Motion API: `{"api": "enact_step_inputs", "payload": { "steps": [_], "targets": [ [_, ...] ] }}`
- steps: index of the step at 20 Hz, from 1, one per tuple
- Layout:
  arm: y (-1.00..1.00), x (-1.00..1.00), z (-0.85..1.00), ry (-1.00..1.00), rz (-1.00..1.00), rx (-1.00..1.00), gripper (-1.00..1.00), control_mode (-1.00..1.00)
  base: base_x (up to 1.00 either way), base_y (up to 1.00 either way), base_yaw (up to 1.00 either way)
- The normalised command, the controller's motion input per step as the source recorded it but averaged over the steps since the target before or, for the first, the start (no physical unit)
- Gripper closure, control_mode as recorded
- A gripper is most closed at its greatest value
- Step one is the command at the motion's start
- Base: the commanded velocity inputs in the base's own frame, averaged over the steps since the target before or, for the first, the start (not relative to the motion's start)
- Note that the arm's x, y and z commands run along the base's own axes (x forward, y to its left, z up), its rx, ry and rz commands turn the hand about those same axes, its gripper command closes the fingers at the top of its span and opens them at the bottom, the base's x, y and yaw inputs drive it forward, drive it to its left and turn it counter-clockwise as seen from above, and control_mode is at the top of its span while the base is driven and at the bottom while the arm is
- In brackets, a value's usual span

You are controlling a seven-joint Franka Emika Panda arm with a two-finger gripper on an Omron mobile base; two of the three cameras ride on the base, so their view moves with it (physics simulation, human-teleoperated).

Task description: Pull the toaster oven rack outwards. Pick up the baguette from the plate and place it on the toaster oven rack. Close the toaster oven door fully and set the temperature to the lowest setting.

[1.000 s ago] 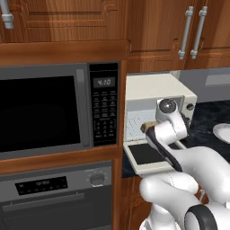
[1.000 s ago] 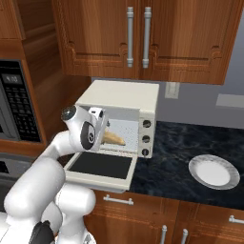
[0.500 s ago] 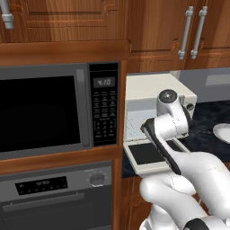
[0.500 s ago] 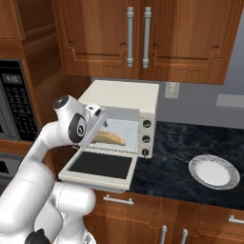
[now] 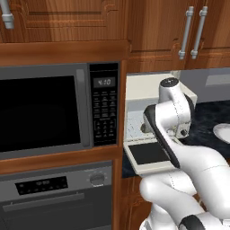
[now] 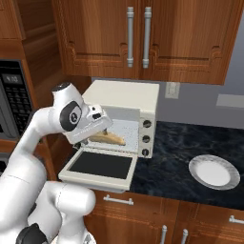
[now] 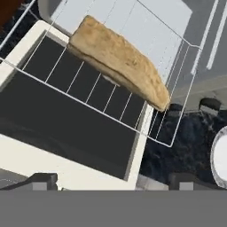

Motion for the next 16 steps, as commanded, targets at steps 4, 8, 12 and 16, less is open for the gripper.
{"api": "enact_step_inputs", "payload": {
  "steps": [4,8,12,16],
  "targets": [
    [-0.24,-0.06,-0.29,0.08,-0.45,0.23,-1.0,-1.0,0.0,0.0,0.0],
    [-0.31,0.0,-0.47,-0.02,-0.23,0.09,-1.0,-1.0,0.0,0.0,0.0],
    [-0.39,0.0,-0.67,-0.02,-0.17,0.04,-1.0,-1.0,0.0,0.0,0.0],
    [-0.39,0.0,-0.71,-0.01,-0.13,0.01,-1.0,-1.0,0.0,0.0,0.0]
  ]
}}
